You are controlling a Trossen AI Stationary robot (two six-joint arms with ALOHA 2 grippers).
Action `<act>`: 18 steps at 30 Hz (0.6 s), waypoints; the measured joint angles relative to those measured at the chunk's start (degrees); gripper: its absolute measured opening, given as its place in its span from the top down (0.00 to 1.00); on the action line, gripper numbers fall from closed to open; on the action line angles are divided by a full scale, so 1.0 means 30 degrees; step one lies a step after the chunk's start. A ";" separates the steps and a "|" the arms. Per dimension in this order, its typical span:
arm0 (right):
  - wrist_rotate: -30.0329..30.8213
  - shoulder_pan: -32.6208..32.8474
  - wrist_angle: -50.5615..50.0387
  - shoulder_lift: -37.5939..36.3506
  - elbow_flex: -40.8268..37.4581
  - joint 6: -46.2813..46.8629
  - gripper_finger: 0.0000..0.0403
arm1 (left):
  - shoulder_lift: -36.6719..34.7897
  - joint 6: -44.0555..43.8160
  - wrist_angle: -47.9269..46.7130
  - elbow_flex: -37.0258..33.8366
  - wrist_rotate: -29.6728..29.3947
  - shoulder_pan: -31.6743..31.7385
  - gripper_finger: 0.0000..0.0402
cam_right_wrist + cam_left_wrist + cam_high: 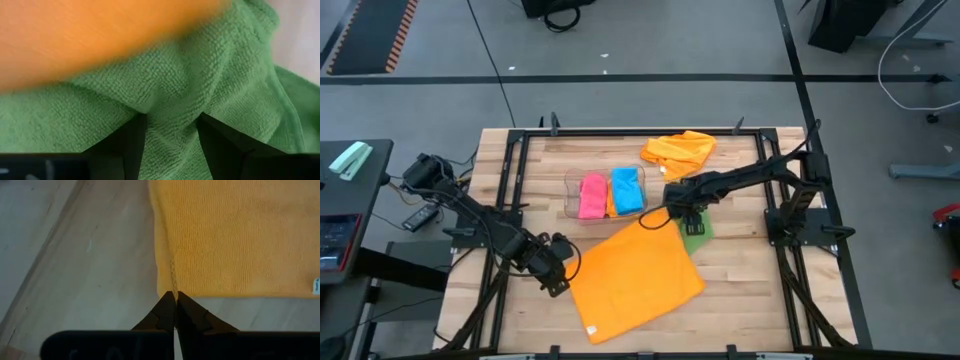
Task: Fold microfiber towels
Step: Fold the bottom orange microfiber cloth
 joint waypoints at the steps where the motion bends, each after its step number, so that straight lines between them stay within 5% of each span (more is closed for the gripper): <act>1: 0.0324 -0.0322 -0.0175 -0.0013 -0.0045 0.0087 0.54 | 0.0000 -0.0045 0.0013 0.0000 0.0001 0.0000 0.97; 8: 0.5901 -0.2156 -0.1081 0.0096 0.0043 0.0485 0.58 | 0.0000 0.0410 0.0603 0.0000 -0.0195 0.0000 0.90; 18: 0.5645 -0.2121 -0.2998 -0.2325 0.2005 0.1541 0.60 | -0.0007 0.2594 0.0610 0.0258 -0.0226 0.0007 0.74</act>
